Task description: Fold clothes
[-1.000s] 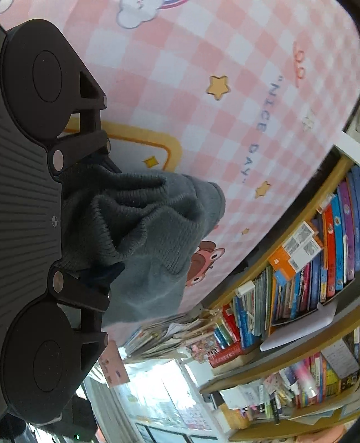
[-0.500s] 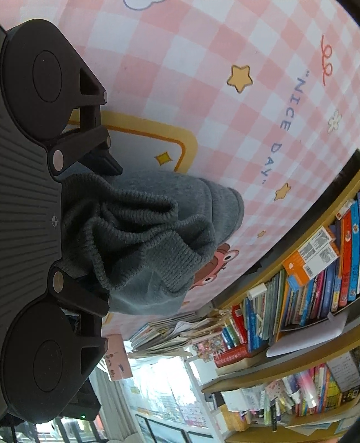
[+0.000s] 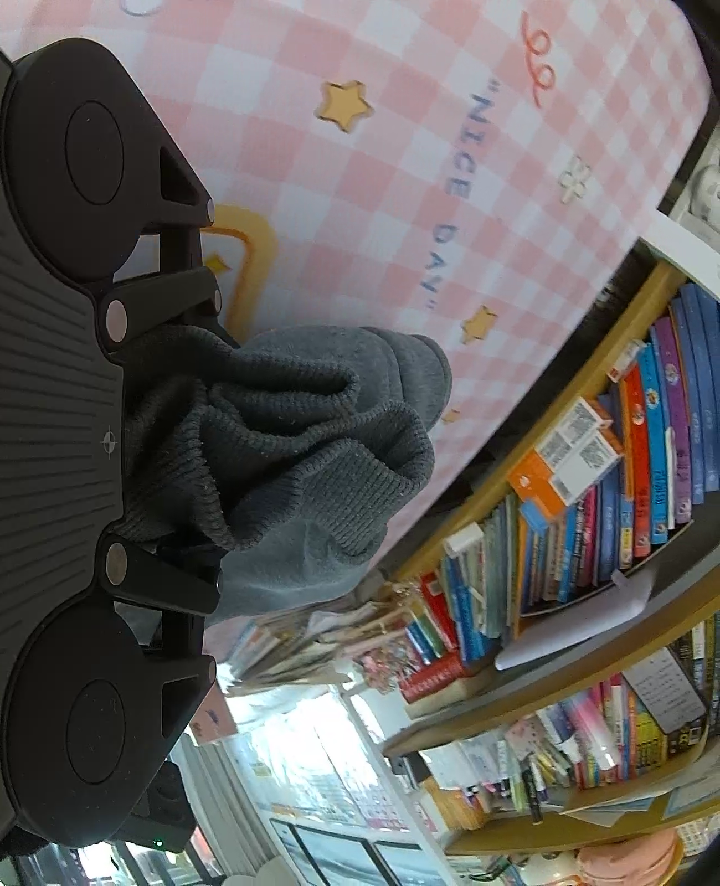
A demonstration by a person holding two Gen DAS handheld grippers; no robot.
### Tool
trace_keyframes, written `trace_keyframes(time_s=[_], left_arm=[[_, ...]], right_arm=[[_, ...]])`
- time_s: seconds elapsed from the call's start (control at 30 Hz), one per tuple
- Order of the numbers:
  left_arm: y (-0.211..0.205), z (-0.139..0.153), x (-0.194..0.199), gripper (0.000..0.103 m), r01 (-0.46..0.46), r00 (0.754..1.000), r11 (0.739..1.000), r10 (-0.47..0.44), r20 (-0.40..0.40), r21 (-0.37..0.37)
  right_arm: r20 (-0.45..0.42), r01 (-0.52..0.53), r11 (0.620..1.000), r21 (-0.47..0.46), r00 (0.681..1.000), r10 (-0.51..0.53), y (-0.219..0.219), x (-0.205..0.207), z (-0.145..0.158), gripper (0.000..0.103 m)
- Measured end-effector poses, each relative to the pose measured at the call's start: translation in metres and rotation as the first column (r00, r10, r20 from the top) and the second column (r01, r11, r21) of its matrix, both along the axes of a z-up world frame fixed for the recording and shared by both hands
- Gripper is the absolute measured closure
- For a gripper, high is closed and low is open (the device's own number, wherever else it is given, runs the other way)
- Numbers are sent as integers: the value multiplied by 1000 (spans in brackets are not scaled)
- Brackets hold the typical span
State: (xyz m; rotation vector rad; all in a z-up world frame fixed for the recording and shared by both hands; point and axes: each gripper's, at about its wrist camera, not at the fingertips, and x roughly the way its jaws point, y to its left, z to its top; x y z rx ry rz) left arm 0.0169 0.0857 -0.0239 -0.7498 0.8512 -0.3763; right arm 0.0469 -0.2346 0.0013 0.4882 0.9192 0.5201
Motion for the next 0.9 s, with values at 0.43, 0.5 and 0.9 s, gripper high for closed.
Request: trace_keyframes(time_s=[0.43, 0.5, 0.9], left_arm=[[-1, 12, 89, 44, 24, 999, 1000, -25, 47, 21], [-1, 11, 104, 44, 25, 998, 999, -26, 50, 24], [2, -1, 182, 44, 28, 997, 999, -31, 67, 39]], right_arm=[[52, 6, 1000, -4, 999, -6, 0, 87, 11, 72], [55, 5, 1000, -6, 998, -5, 0, 101, 9, 72], [64, 20, 1000, -10, 998, -19, 5, 179, -6, 72]])
